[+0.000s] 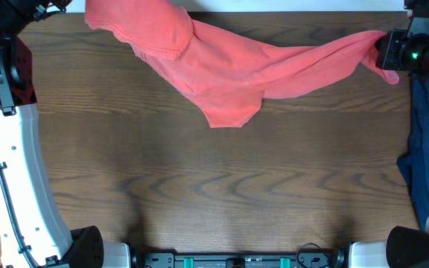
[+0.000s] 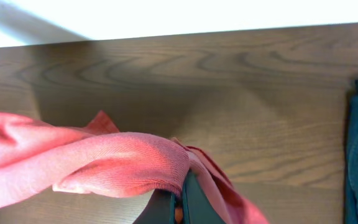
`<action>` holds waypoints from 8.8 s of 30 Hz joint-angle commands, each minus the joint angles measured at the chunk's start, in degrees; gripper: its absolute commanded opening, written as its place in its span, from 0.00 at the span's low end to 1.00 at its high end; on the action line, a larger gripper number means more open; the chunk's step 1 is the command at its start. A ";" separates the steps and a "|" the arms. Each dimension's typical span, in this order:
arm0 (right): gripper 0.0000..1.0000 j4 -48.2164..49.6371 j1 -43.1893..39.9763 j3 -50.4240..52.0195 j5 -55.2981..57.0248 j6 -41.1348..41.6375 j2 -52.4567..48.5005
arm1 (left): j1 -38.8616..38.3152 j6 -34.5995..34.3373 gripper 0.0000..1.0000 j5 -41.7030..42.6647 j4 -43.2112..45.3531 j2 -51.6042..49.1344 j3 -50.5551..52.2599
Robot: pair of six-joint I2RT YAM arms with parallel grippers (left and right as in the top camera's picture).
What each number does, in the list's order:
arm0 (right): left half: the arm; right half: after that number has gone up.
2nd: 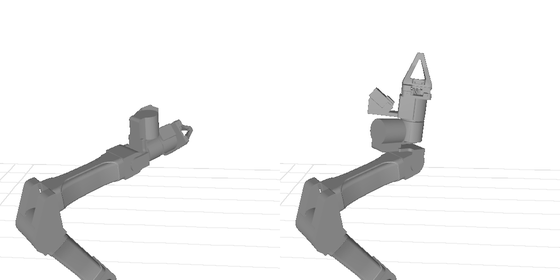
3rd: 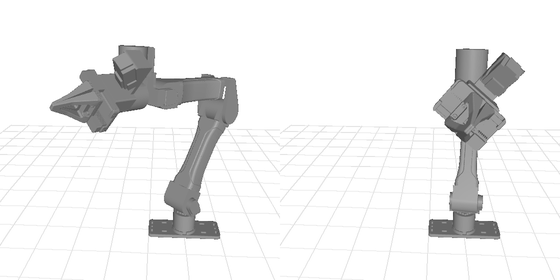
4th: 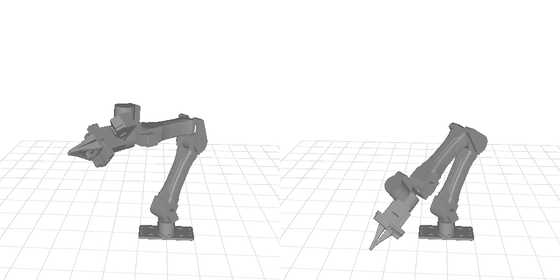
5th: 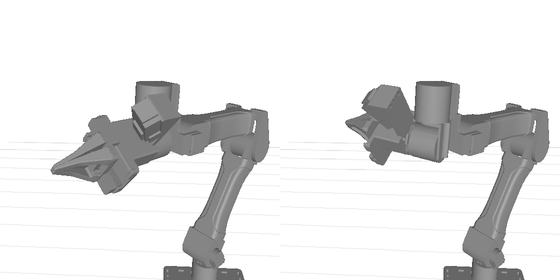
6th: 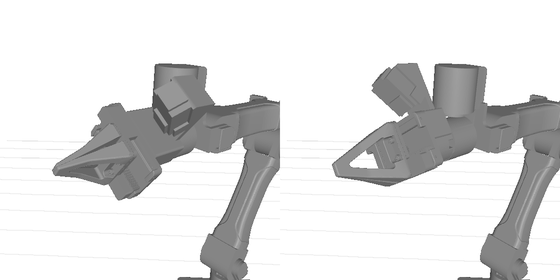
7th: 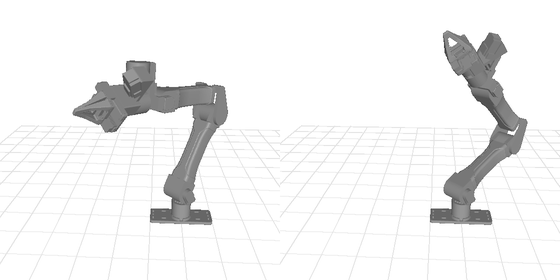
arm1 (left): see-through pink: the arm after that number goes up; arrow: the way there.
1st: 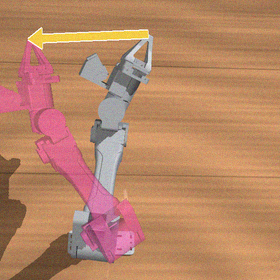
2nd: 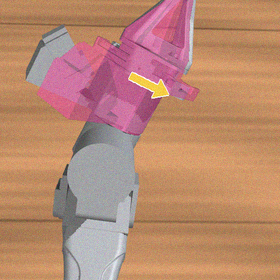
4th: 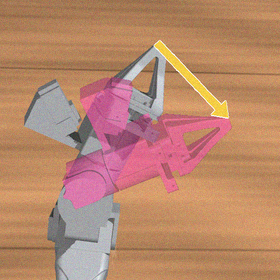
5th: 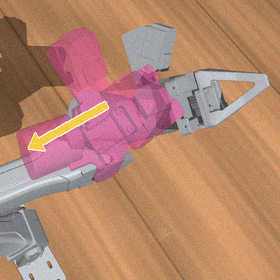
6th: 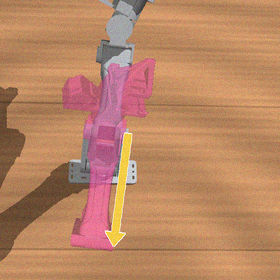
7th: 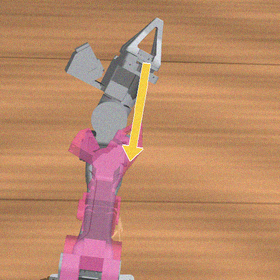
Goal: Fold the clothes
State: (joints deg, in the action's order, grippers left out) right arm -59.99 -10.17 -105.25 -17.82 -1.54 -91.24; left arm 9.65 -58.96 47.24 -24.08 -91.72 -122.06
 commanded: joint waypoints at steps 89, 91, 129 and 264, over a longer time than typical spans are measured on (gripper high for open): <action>0.01 -5.53 2.38 -2.19 -2.12 -2.03 -0.07 | -39.82 30.12 0.54 -33.62 -11.65 -32.61 31.74; 0.01 -5.53 2.38 -2.19 -2.14 -2.27 -0.07 | -39.82 30.12 0.36 -33.62 -11.58 -32.61 31.74; 0.01 -1.88 -6.67 -16.90 3.82 1.77 -0.04 | -21.24 39.26 0.06 -52.81 -20.15 17.05 20.52; 0.01 -14.29 -2.73 28.94 -4.48 0.22 0.81 | -13.70 40.44 0.06 -32.70 -45.88 19.47 58.82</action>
State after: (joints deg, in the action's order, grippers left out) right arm -73.41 -12.75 -77.25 -21.87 -1.72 -91.64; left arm -4.23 -18.13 13.78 -70.02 -72.77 -64.16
